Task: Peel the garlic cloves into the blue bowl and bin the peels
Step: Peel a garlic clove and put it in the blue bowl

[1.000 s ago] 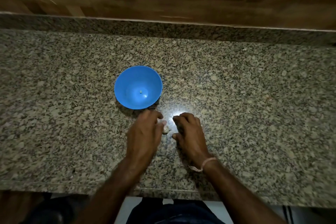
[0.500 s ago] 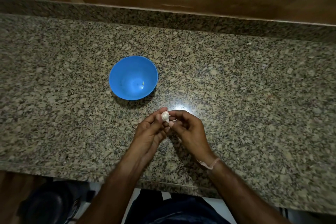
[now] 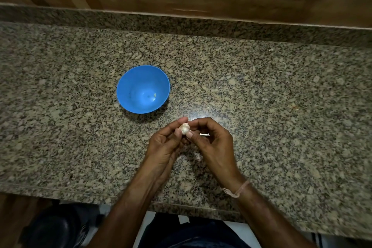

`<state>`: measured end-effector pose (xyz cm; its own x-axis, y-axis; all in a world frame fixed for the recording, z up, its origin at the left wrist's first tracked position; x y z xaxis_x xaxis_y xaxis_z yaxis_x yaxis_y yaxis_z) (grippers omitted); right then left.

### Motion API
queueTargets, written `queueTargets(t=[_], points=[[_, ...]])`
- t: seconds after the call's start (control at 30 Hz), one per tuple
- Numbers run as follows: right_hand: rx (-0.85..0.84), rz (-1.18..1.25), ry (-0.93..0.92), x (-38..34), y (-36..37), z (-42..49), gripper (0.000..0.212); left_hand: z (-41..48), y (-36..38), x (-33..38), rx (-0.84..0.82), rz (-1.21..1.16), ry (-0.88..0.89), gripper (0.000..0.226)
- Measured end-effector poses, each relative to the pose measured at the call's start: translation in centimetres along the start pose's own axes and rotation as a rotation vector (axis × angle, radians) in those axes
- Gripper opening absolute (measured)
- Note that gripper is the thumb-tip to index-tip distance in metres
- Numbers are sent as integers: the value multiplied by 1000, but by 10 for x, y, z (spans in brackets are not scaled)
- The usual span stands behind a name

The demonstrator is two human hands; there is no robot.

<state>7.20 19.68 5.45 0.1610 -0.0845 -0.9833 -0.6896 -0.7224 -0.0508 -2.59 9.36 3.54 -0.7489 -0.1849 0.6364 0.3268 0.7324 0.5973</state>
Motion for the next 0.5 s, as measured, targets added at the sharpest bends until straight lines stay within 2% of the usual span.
queueTargets(t=[0.27, 0.5], points=[[4, -77, 12, 4, -5, 1, 15, -5, 2, 5, -8, 217, 140, 35], [17, -137, 40, 16, -2, -1, 13, -13, 3, 1, 34, 331, 172, 35]])
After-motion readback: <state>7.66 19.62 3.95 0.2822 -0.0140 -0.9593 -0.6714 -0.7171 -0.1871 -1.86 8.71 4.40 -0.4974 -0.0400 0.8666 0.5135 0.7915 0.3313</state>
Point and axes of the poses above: each hand's wrist, its own z-axis towards the middle knuckle, its own y-axis out of the palm, x = y × z, the point moved 3 cm from there along z, towards the middle knuckle, and after that the axes turned 8 degrees about -z, right-handed, at the moved point
